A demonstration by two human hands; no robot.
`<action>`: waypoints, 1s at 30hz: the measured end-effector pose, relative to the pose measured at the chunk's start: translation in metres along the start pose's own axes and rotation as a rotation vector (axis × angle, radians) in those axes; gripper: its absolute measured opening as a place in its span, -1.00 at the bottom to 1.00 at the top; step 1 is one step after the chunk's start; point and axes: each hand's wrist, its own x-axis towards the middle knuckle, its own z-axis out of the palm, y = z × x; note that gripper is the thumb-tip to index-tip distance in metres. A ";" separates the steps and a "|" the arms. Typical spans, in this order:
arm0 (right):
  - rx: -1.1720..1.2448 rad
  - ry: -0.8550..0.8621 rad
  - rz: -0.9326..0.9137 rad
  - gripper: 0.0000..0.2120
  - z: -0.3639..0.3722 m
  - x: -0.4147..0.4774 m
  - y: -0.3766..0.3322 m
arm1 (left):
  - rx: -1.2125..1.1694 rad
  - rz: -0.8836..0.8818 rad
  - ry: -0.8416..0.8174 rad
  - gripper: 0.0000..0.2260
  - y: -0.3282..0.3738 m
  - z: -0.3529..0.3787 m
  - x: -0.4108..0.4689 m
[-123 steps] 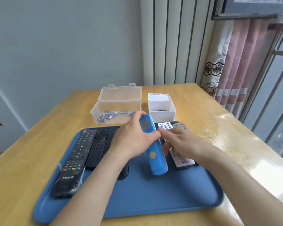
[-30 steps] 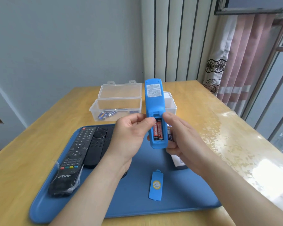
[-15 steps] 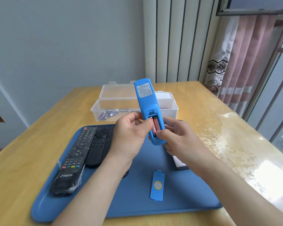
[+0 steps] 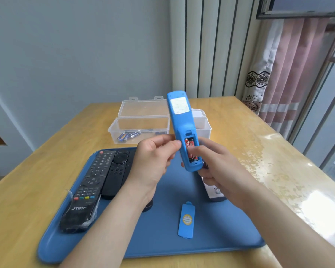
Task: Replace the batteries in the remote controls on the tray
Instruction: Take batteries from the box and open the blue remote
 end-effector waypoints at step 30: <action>0.449 0.018 0.181 -0.81 0.002 0.009 0.011 | 0.322 0.324 -0.067 -0.69 -0.014 0.016 -0.008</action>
